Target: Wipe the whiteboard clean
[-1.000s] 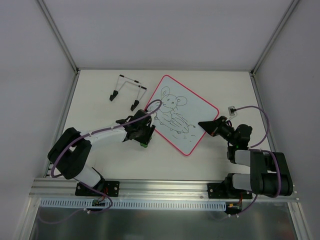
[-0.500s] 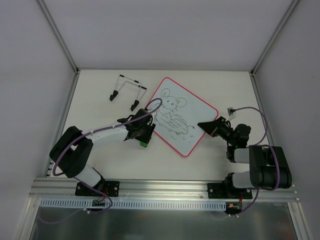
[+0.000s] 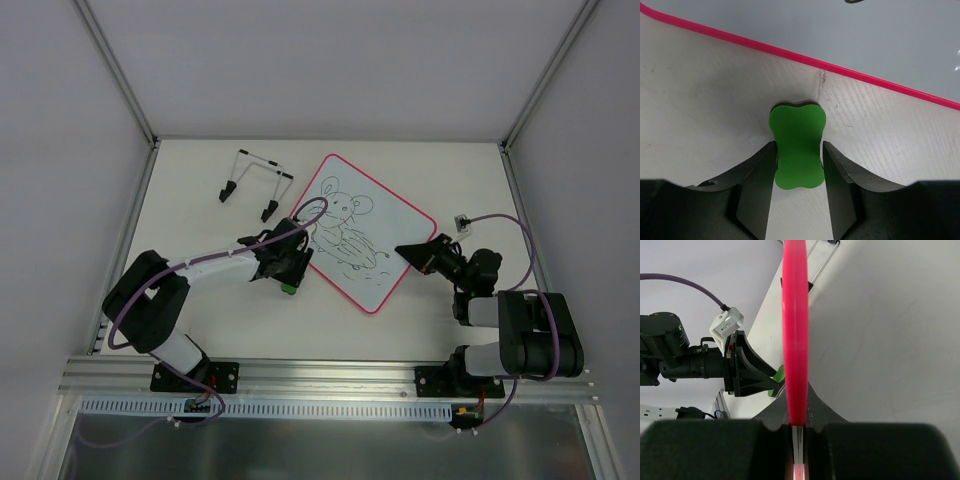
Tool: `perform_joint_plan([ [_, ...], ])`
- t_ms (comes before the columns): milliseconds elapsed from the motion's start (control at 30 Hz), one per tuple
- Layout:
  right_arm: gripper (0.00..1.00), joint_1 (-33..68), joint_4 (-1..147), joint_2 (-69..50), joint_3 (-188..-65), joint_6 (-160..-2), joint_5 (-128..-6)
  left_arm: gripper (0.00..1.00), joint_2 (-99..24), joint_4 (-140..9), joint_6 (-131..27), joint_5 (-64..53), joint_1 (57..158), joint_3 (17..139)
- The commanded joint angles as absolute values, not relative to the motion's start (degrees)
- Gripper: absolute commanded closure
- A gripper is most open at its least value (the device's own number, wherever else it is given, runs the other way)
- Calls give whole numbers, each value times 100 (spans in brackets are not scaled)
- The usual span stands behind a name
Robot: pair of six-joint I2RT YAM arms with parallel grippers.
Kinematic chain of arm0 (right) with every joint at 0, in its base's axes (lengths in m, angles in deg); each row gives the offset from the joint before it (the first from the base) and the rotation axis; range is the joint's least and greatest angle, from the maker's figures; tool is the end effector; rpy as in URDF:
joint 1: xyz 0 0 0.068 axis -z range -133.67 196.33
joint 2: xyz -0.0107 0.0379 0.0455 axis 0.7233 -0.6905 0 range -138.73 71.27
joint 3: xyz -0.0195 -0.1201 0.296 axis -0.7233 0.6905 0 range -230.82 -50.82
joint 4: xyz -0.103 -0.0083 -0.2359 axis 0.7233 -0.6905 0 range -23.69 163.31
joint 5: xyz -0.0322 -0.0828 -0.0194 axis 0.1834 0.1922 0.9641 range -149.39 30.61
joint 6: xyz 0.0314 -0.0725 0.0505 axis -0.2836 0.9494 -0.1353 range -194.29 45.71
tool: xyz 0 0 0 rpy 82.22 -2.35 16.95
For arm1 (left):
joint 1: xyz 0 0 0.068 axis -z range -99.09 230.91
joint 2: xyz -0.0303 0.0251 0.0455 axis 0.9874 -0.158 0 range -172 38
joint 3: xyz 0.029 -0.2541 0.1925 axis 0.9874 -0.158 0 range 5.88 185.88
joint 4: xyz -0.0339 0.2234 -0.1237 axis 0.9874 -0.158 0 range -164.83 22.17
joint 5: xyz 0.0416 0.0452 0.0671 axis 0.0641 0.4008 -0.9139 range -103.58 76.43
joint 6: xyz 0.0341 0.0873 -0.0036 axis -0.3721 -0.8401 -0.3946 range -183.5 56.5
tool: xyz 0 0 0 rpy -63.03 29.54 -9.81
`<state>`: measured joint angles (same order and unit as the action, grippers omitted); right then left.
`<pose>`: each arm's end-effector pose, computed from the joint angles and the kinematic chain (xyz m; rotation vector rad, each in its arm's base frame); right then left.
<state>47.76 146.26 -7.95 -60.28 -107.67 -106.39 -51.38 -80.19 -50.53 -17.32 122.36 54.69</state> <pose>0.2341 0.0560 0.2227 -0.2066 1.6181 1.0509 0.2541 -0.2172 0.1886 0.5930 2.4490 -0.3130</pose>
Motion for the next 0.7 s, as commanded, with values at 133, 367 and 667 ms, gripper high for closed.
perform_joint_plan([
  [133,100,4809,15962,-809,-5996,-10188,-10597,57,-5279,-8048,-4988,-1849,12362,5624],
  [367,100,4809,15962,-801,-5996,-10188,-10588,64,-5332,-8048,-4962,-1929,12406,5668],
  [667,100,4809,15971,-792,-5979,-10171,-10624,90,-4629,-8022,-4856,-2507,12424,5816],
])
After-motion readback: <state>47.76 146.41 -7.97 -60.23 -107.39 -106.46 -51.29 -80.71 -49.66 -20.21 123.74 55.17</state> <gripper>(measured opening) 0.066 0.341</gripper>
